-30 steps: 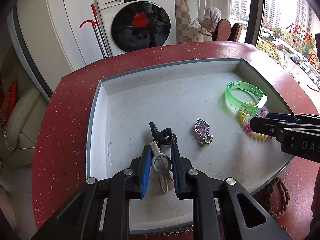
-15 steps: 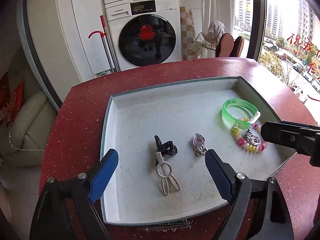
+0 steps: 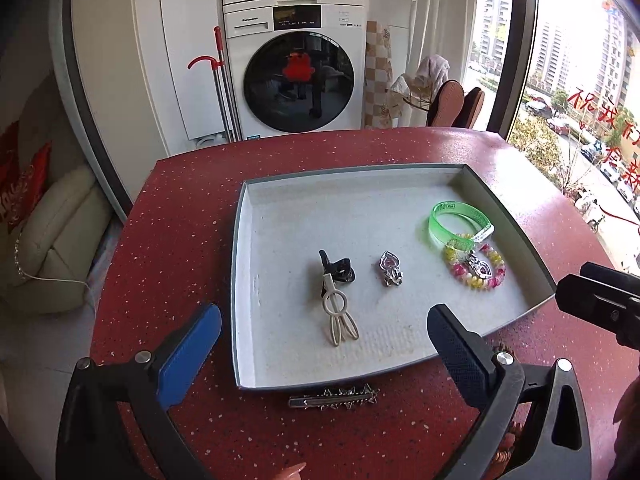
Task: Organize jewelry
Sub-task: 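Withdraw both tools from the tray toward the remaining jewelry, then grasp the silver star hair clip with the left tool while the right tool grasps the tan braided bracelet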
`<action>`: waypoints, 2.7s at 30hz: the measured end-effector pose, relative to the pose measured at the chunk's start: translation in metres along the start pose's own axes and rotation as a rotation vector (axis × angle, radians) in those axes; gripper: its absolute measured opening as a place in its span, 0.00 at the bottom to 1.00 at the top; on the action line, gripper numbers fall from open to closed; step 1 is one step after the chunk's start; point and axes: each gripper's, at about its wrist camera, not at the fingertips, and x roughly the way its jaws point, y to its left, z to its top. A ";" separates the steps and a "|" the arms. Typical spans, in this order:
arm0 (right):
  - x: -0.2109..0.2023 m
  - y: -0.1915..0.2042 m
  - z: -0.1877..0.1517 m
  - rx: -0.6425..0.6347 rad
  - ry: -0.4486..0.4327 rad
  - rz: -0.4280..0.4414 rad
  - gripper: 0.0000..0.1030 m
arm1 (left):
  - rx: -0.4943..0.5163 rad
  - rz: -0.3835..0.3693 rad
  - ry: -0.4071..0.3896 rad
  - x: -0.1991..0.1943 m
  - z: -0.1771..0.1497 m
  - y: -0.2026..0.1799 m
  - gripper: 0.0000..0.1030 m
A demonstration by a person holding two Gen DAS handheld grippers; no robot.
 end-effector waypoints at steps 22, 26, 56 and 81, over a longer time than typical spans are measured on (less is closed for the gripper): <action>-0.025 0.009 -0.086 -0.018 0.140 0.003 1.00 | 0.028 -0.075 0.042 -0.027 -0.073 0.040 1.00; -0.022 0.007 -0.095 -0.015 0.160 -0.002 1.00 | 0.061 -0.098 0.070 -0.019 -0.084 0.036 1.00; 0.026 -0.023 -0.071 0.021 0.118 -0.161 0.96 | -0.461 0.153 0.196 0.035 -0.067 0.004 1.00; 0.048 -0.001 -0.073 -0.076 0.125 -0.219 0.81 | -0.263 0.155 0.170 0.028 -0.072 0.019 0.88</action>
